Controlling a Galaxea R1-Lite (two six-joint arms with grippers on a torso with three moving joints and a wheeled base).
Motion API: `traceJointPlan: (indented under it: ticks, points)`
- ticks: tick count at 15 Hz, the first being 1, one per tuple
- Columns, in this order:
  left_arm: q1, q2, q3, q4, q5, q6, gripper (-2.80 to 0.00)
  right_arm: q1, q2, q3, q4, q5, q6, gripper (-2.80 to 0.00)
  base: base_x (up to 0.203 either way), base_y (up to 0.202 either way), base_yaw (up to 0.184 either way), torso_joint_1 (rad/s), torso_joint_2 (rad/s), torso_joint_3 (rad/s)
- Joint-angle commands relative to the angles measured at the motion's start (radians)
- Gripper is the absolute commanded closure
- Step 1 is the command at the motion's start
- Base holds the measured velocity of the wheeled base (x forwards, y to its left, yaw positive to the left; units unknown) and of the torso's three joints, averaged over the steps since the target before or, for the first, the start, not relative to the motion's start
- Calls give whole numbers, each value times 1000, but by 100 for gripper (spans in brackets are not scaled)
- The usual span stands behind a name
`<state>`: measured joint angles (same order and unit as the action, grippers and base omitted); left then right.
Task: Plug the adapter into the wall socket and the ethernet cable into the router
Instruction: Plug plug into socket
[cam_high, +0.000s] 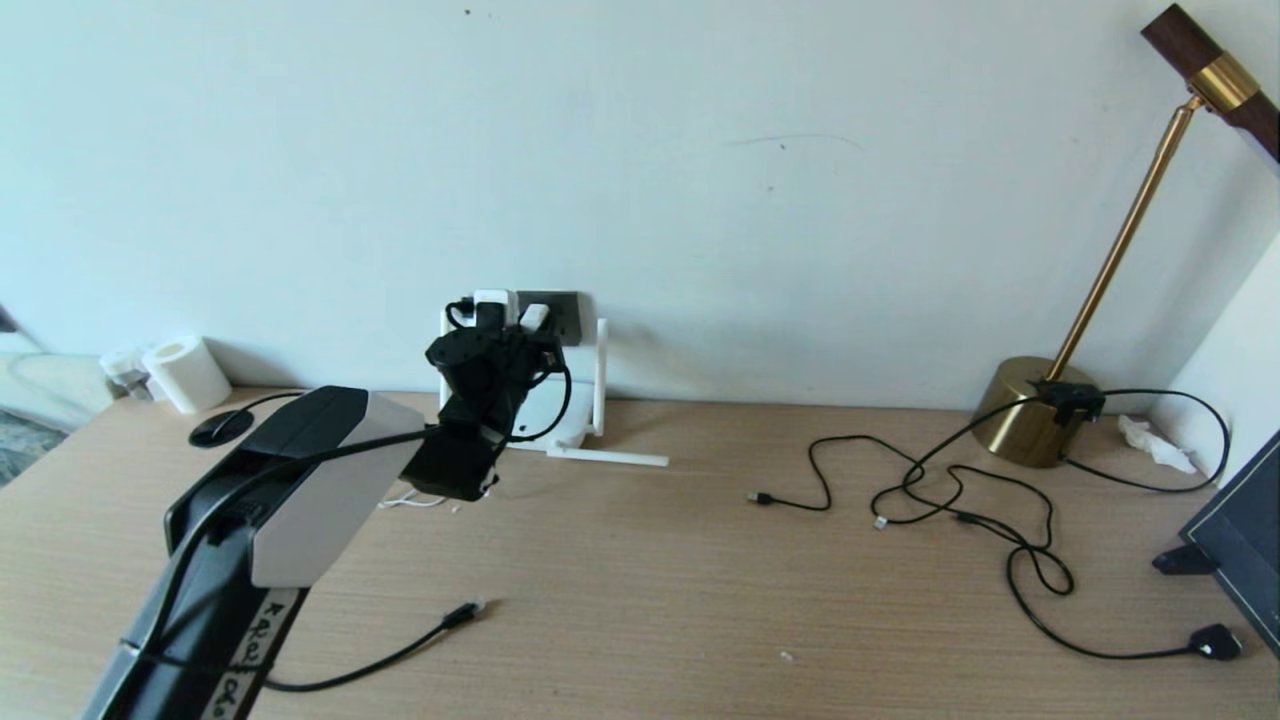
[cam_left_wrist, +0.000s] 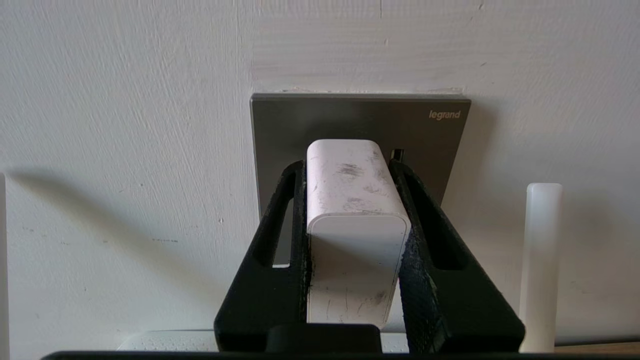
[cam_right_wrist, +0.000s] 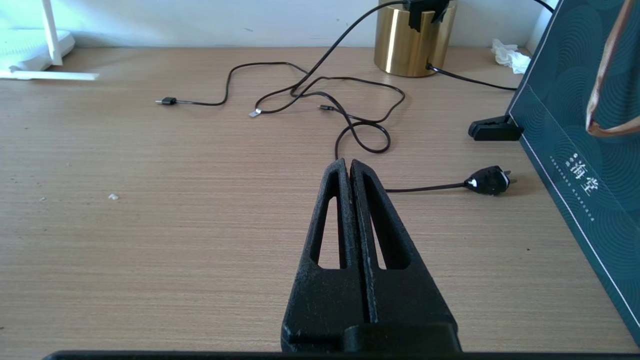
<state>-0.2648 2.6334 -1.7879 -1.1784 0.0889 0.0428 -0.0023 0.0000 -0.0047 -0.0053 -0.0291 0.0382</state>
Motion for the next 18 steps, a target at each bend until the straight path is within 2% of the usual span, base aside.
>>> traceJointPlan:
  ticks: [1, 5, 18]
  points:
    - [0, 12, -16, -2, 12, 0, 0, 1, 2, 0, -1, 0, 0, 0, 0, 0, 0, 0, 0, 0]
    - [1, 15, -24, 5, 33, 0, 0, 0, 1, 0, -1, 0, 0, 0, 0, 0, 0, 0, 0, 0]
    - [-1, 27, -19, 5, 28, -1, 0, 1, 2, 0, -1, 0, 0, 0, 0, 0, 0, 0, 0, 0]
